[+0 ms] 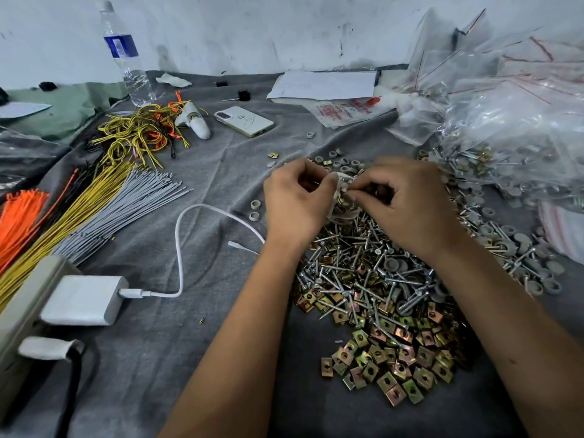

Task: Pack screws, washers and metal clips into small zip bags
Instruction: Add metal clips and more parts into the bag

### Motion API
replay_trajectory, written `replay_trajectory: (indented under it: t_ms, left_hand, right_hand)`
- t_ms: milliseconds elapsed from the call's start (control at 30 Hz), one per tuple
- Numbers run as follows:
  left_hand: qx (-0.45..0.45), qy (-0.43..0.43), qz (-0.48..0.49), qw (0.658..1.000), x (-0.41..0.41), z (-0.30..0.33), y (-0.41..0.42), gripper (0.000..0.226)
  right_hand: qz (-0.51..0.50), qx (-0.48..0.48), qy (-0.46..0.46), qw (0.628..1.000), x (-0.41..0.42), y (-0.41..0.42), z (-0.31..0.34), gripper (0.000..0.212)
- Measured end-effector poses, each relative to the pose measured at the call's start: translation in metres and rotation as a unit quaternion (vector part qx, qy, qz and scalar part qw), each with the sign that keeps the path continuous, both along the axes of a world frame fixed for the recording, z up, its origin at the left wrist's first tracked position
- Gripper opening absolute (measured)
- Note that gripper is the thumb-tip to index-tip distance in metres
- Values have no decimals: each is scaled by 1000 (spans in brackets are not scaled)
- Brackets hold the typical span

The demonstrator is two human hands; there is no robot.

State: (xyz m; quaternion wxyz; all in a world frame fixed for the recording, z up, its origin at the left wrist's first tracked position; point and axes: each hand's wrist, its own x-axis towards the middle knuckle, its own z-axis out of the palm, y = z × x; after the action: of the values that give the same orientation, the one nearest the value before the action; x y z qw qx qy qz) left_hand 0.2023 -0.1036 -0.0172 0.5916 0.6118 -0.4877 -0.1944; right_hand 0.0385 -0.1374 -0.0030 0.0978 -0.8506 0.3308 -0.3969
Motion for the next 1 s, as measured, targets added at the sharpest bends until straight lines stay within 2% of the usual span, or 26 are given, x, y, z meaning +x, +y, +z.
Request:
replay_trajectory:
  t_ms: [167,267,333,433,500,567,700,767,833,867,933,1000]
  left_hand:
    - [8,15,5,1000,1,-1,-1,17]
    - [3,18,18,1000,2,-2,0,17]
    - [-9,20,30,999,3,-2,0,20]
    - [-20,22,60,998,5,-3,0,22]
    - [-21,24,85,996,6,-3,-1,23]
    - [-18,33,98,994,7,-3,-2,24]
    - [-17,41,91,995,7,-2,-1,24]
    - [-17,39,87,995,6,-2,-1,24]
    - [-17,40,83,996,6,-1,-1,25]
    - [-16,41,81,996,6,-1,-1,25]
    - [-16,38,77,996,5,0,-1,24]
    - [-19,34,68,997,5,1,0,24]
  right_hand:
    - [-19,-10,-38,999,-3,-1,1,13]
    - [-62,-12,-85,994,-9,-4,1,13]
    - [-102,6,-84,991,-14,-10,0,14]
    - [-127,56,1,990,-22,-20,-5,16]
    - [-112,87,98,985,-24,-22,-8,18]
    - [-98,107,156,977,-24,-22,-10,19]
    - [-89,117,168,975,-23,-21,-7,10]
    - [-84,137,175,971,-23,-21,-6,15]
    - [-74,163,151,972,-23,-21,-6,20]
    - [-65,179,112,975,-22,-21,-6,19]
    - [-39,228,-20,973,-20,-20,-4,15]
    - [-2,272,-133,953,-19,-18,-1,13]
